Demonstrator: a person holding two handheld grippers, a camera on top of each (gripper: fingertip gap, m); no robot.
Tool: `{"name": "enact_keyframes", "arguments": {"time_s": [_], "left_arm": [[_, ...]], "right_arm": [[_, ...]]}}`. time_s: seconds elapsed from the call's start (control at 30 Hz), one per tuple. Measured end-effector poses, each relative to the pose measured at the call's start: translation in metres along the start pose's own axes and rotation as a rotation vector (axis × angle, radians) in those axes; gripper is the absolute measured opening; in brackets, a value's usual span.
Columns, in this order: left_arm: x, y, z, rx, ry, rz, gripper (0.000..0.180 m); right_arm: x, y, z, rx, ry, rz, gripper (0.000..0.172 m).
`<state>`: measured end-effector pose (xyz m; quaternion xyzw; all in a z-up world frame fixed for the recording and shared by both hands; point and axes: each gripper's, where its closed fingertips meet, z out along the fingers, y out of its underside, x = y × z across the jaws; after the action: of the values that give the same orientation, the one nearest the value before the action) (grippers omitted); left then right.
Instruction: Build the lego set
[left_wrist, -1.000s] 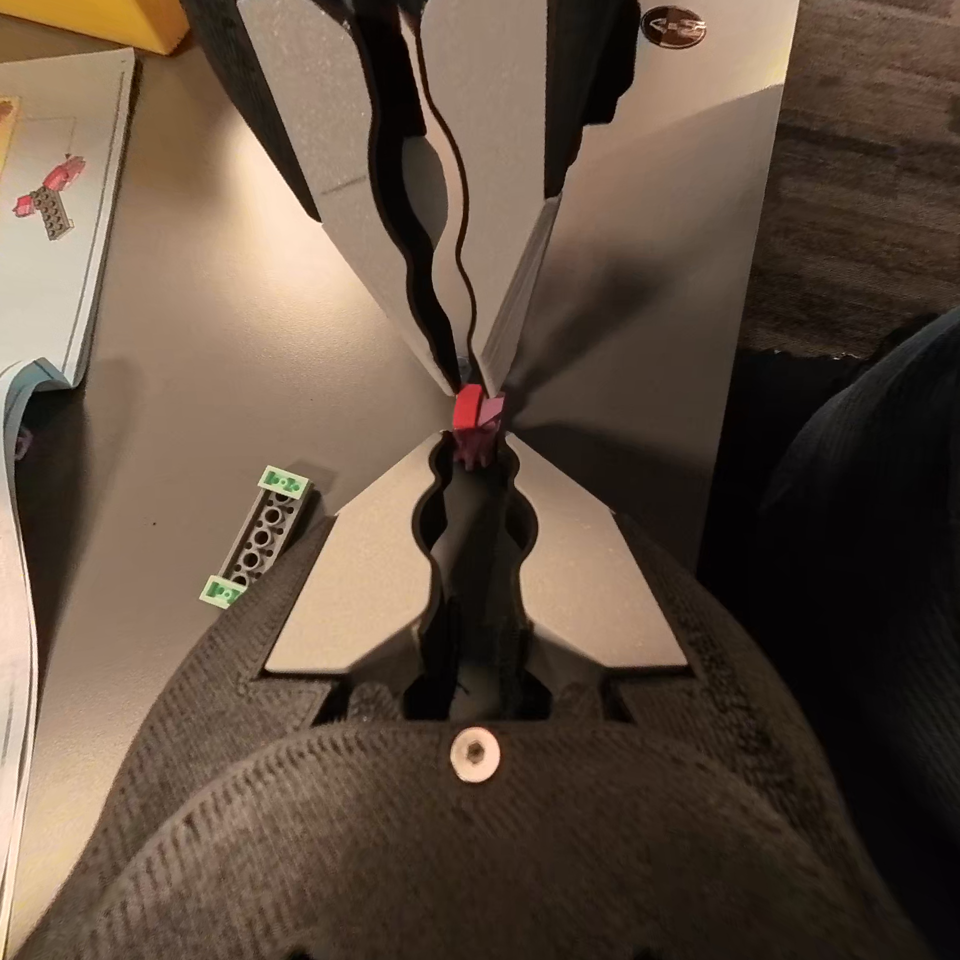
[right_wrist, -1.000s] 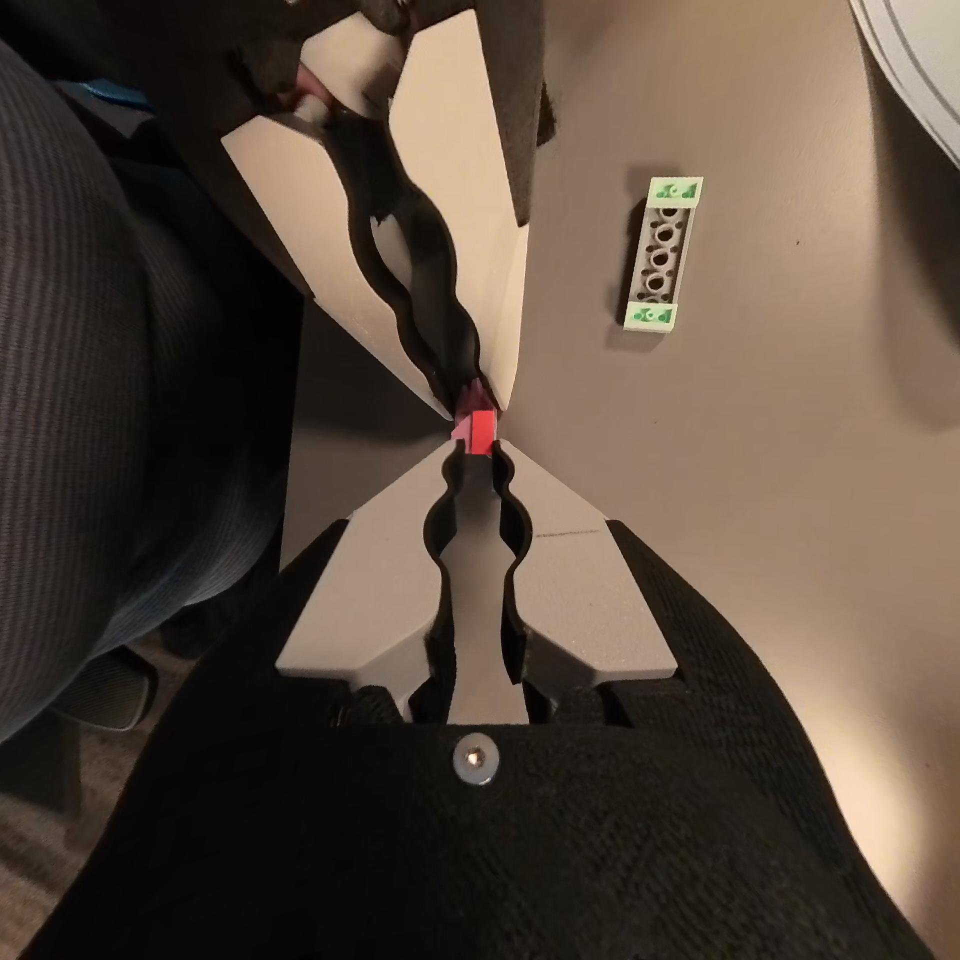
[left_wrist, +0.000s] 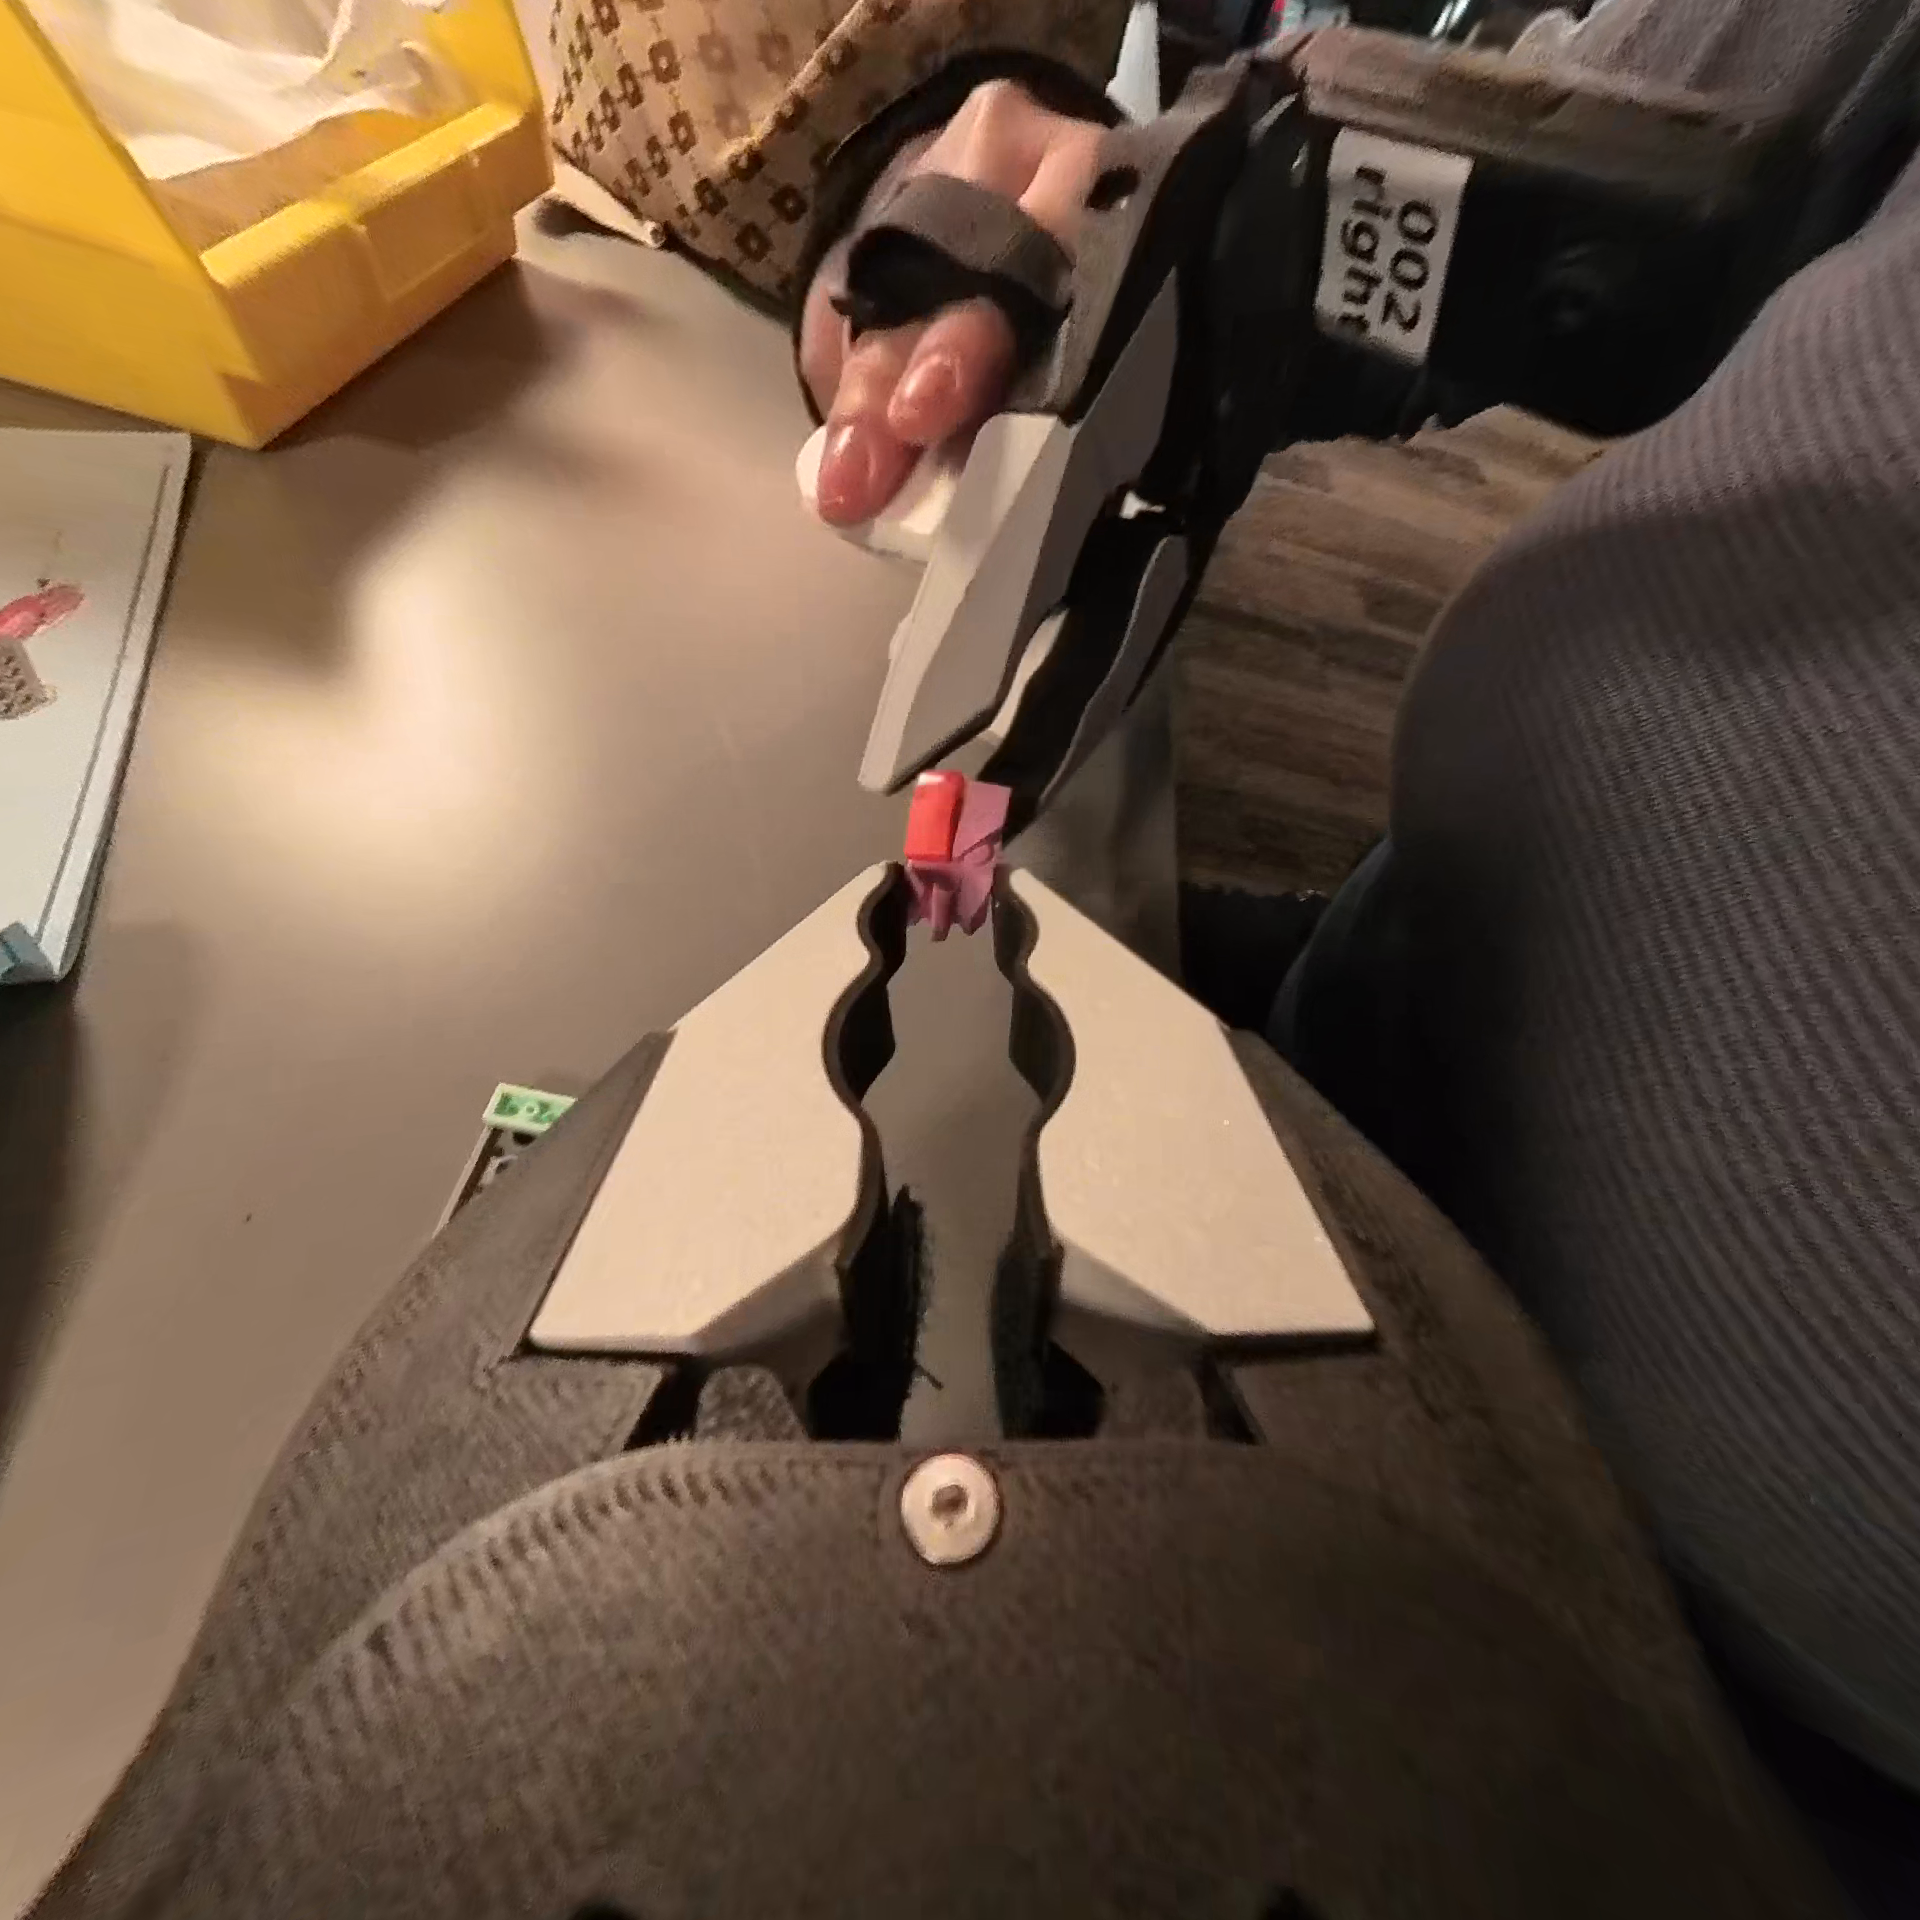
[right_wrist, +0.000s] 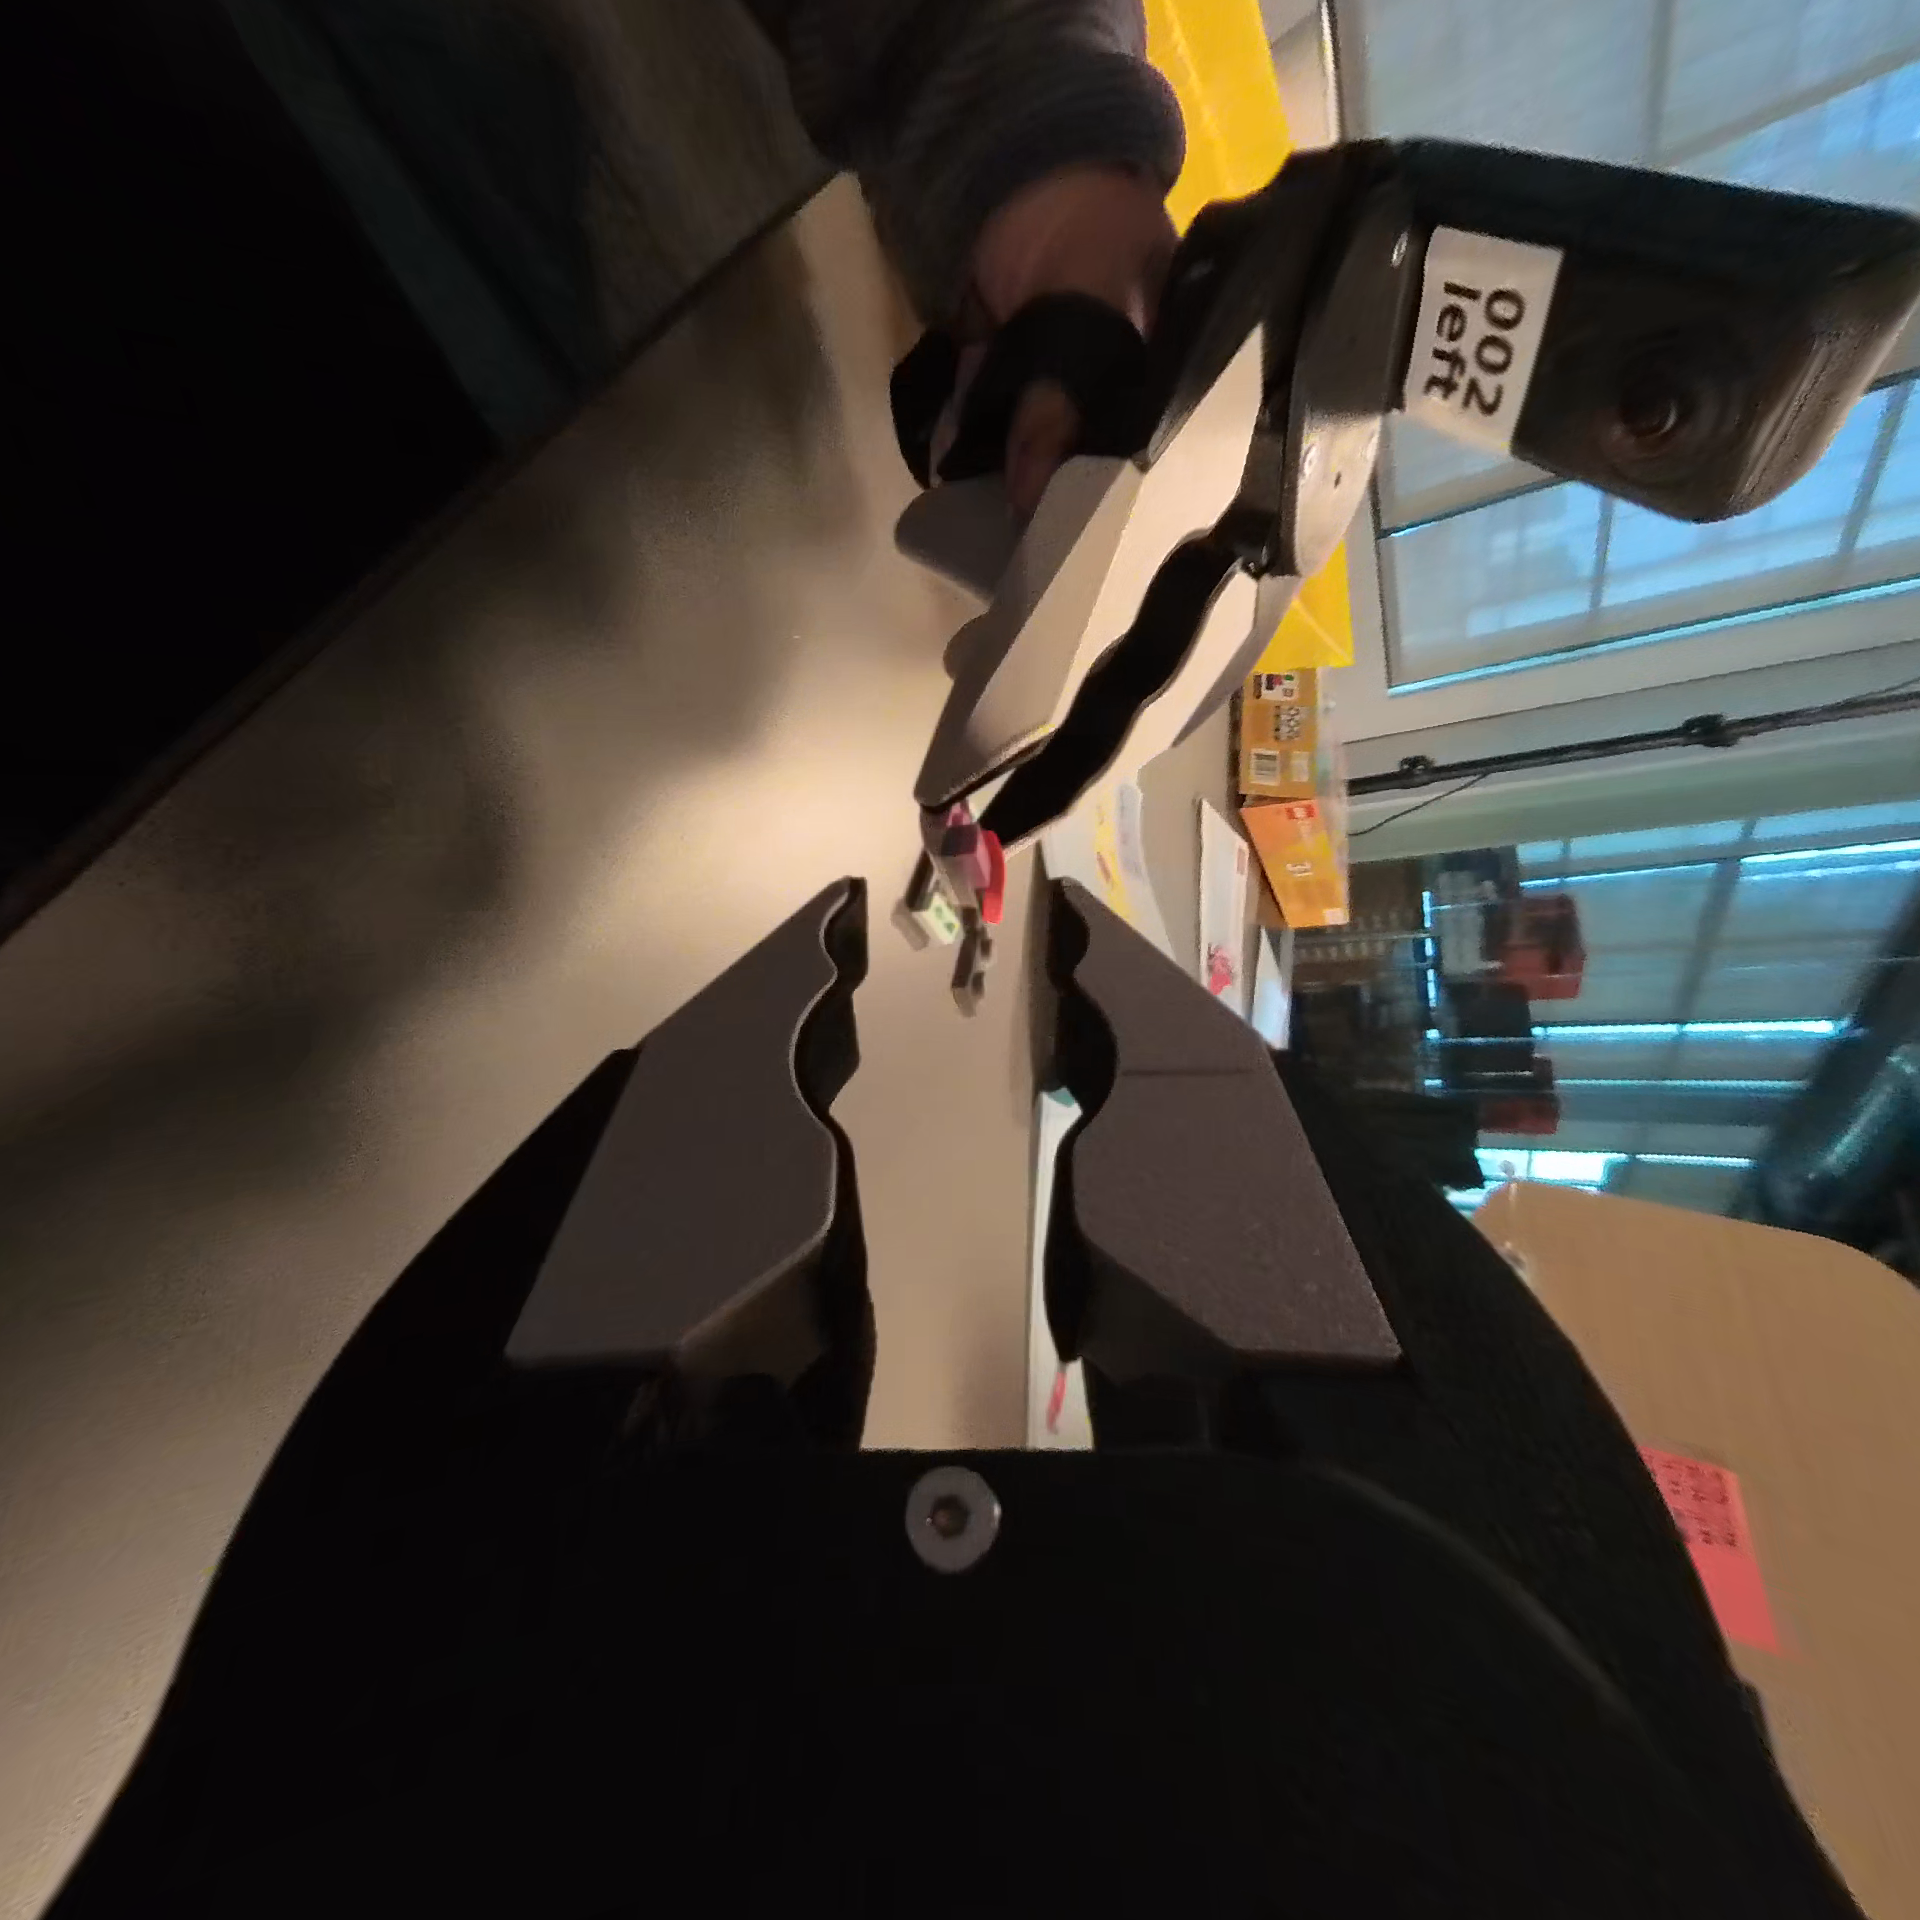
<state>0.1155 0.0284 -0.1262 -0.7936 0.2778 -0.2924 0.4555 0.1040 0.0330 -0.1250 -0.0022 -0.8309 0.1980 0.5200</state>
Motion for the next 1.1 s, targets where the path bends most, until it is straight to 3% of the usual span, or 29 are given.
{"name": "enact_keyframes", "arguments": {"time_s": [0.27,0.57,0.63,0.7,0.83,0.97,1.1], "left_arm": [[0.008,-0.004,0.000,0.005,0.037,-0.014,0.015],[0.002,-0.004,0.004,0.010,-0.022,-0.009,0.016],[-0.005,-0.003,0.003,0.008,-0.120,0.073,0.036],[-0.011,0.000,0.002,-0.022,-0.236,0.217,0.042],[-0.014,0.000,0.002,-0.073,-0.421,0.518,0.034],[-0.009,0.001,0.007,-0.093,-0.436,0.590,0.026],[-0.012,-0.005,0.003,-0.065,-0.489,0.625,0.006]], "right_arm": [[0.002,-0.008,0.000,0.047,0.021,-0.036,0.010],[-0.001,0.001,0.000,-0.007,-0.023,-0.007,0.008],[0.000,0.006,0.000,-0.012,-0.028,0.052,0.008],[0.001,0.011,0.000,-0.013,-0.039,0.129,0.009],[0.002,0.015,0.001,0.007,-0.074,0.245,0.009],[0.003,0.010,0.001,0.042,-0.097,0.300,0.009],[0.002,0.006,0.001,0.061,-0.117,0.327,0.009]]}}
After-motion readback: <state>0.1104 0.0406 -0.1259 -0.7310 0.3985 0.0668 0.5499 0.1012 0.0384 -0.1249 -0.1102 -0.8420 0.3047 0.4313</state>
